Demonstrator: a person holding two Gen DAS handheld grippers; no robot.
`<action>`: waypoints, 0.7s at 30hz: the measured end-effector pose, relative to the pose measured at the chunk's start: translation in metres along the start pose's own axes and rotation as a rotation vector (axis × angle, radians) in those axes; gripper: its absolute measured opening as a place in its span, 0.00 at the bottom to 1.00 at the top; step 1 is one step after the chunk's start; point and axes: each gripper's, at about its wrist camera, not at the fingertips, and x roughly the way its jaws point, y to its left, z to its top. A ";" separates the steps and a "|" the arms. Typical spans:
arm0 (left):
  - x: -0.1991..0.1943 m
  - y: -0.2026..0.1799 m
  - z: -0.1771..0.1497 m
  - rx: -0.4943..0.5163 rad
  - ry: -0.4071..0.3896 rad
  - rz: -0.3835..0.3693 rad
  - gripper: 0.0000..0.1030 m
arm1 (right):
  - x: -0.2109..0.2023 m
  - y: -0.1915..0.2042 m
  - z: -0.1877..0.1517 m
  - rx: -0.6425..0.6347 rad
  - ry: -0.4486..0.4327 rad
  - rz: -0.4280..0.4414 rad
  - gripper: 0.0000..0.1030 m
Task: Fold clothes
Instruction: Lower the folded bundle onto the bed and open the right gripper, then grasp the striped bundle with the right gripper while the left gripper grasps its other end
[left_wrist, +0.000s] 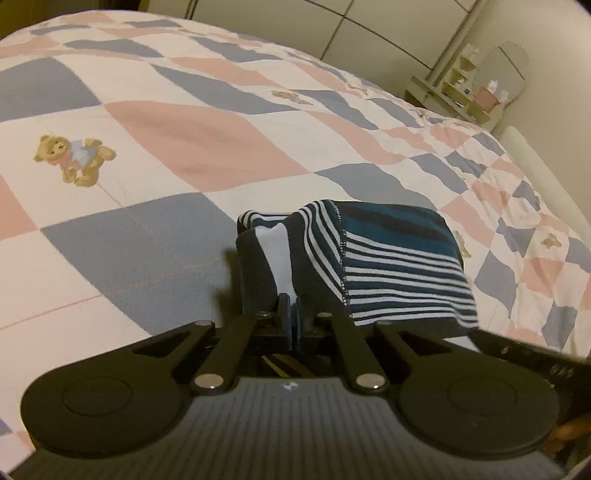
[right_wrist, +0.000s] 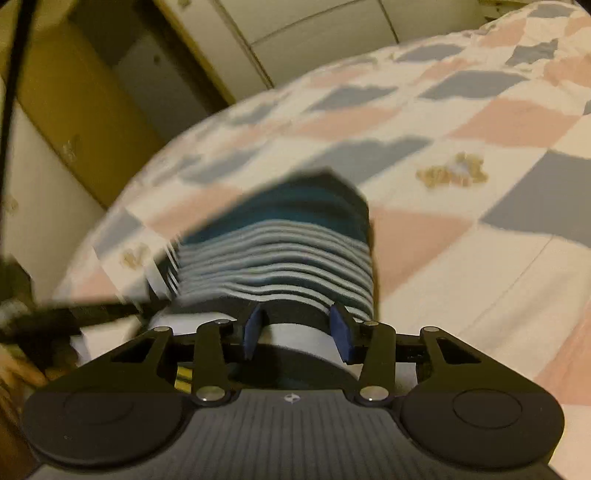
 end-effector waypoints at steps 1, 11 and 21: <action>-0.004 -0.003 0.002 -0.008 0.006 0.007 0.04 | 0.002 -0.001 0.000 0.003 0.005 0.000 0.43; -0.012 -0.041 -0.008 0.094 0.083 0.120 0.09 | -0.015 0.008 0.002 0.048 -0.028 0.002 0.43; -0.032 -0.055 -0.005 0.088 0.125 0.199 0.13 | -0.032 0.011 0.001 0.107 -0.054 -0.015 0.45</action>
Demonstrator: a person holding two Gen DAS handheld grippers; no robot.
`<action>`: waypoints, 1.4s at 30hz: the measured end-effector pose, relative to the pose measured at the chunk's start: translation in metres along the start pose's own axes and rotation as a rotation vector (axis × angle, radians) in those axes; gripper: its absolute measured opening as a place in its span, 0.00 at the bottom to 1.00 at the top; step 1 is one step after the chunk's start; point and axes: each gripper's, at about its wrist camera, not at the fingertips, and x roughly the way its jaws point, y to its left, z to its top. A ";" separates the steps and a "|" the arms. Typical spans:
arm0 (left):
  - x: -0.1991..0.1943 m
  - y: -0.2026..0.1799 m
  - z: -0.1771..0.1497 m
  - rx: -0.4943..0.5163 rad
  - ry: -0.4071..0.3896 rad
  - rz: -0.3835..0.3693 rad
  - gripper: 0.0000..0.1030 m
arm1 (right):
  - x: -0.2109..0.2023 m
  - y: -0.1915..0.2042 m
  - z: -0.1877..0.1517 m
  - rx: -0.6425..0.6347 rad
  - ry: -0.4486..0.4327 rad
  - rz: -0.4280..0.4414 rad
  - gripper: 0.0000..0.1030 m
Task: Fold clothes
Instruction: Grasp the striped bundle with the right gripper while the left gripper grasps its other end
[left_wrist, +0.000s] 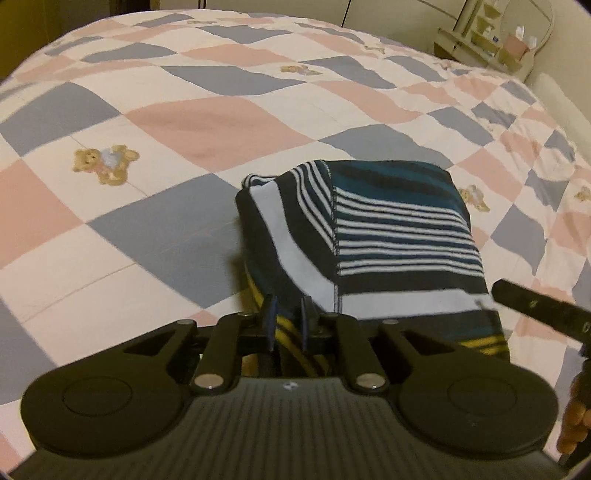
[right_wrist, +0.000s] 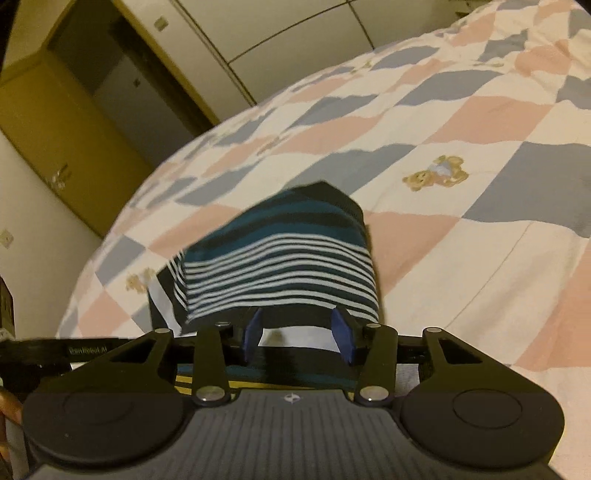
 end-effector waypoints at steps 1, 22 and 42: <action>-0.003 -0.001 -0.001 0.002 0.004 0.006 0.14 | -0.004 0.001 0.000 0.005 -0.003 -0.001 0.46; -0.039 0.031 -0.025 -0.053 0.012 -0.061 0.37 | -0.052 0.009 -0.030 0.082 -0.023 -0.055 0.60; 0.070 0.111 -0.028 -0.560 0.114 -0.573 0.73 | 0.018 -0.086 -0.012 0.442 0.126 0.156 0.95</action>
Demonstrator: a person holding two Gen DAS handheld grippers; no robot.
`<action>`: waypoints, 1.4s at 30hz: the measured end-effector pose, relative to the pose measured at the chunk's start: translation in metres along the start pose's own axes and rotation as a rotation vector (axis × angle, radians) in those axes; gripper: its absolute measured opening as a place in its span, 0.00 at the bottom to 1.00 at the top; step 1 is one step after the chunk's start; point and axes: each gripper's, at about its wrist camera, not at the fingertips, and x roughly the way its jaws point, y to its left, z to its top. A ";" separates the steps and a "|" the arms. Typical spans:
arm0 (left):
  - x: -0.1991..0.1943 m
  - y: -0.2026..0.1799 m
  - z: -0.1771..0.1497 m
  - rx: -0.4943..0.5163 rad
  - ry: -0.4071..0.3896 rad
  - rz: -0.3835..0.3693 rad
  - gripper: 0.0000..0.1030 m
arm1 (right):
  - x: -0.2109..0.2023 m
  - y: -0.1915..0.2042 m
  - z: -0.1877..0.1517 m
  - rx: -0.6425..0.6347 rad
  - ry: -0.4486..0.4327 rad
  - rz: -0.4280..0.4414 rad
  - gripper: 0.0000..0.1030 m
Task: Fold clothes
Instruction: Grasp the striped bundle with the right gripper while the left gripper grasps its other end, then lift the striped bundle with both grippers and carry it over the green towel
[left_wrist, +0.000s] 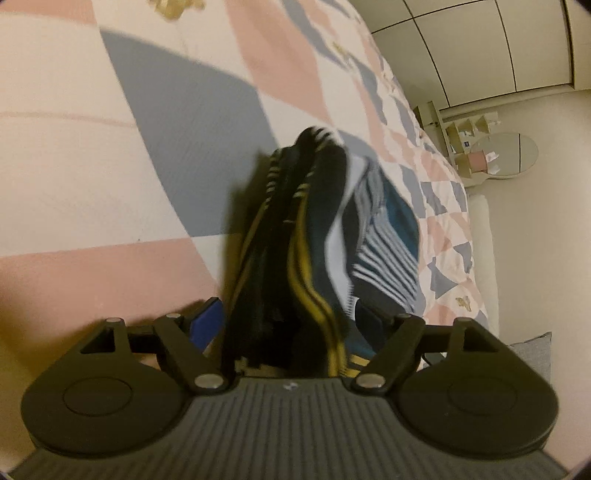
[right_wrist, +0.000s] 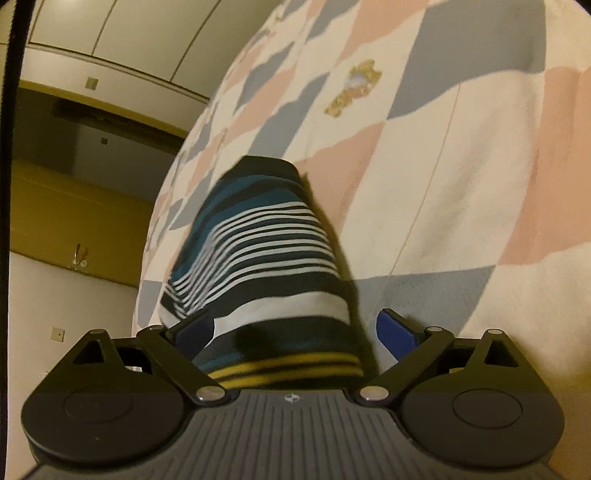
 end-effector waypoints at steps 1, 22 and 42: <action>0.005 0.004 0.001 -0.008 0.007 -0.012 0.73 | 0.005 -0.003 0.002 0.005 0.009 0.003 0.95; 0.030 -0.020 -0.007 0.083 -0.001 -0.099 0.46 | 0.060 0.003 0.005 -0.040 0.126 0.115 0.59; -0.252 -0.015 -0.209 -0.098 -0.262 0.090 0.45 | -0.033 0.087 -0.201 0.045 0.360 0.235 0.57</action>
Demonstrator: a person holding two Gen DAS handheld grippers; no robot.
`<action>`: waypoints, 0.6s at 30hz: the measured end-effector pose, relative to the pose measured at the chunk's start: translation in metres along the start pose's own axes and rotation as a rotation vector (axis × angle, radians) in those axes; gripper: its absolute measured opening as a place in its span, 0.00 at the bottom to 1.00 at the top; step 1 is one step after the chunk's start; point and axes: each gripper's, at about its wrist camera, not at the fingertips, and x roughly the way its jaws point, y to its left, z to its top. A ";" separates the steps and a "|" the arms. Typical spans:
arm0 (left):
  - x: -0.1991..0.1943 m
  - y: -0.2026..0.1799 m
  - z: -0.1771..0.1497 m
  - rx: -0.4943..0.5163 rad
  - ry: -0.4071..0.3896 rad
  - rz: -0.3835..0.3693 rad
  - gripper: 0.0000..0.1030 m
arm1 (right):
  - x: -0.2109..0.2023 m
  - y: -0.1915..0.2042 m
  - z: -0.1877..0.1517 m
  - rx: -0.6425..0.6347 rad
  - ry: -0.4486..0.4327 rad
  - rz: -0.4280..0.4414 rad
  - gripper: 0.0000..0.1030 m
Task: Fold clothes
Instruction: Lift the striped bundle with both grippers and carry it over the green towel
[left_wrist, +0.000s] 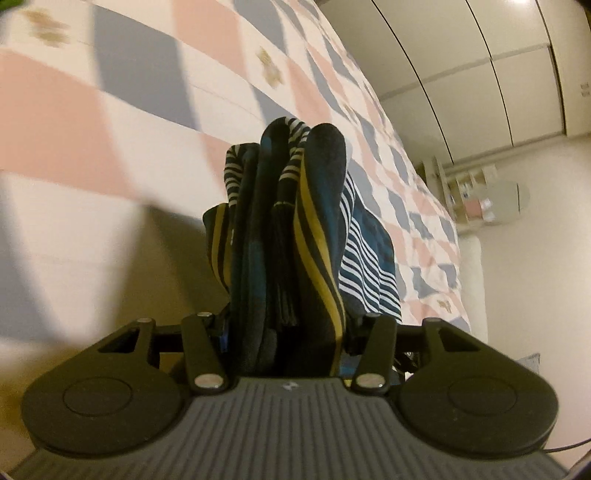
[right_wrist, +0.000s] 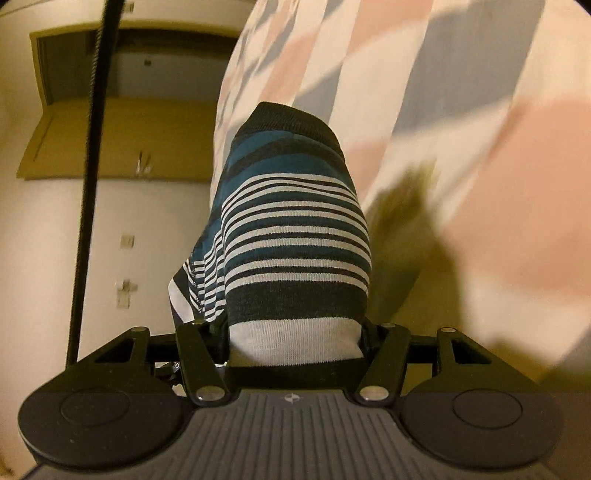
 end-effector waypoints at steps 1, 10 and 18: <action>-0.018 0.006 0.002 -0.009 -0.018 0.010 0.45 | 0.006 0.006 -0.011 -0.002 0.017 0.008 0.57; -0.167 0.090 0.076 0.039 -0.142 0.016 0.45 | 0.125 0.096 -0.101 -0.098 0.059 0.078 0.57; -0.286 0.178 0.209 0.150 -0.170 0.049 0.45 | 0.285 0.183 -0.197 -0.072 -0.035 0.169 0.57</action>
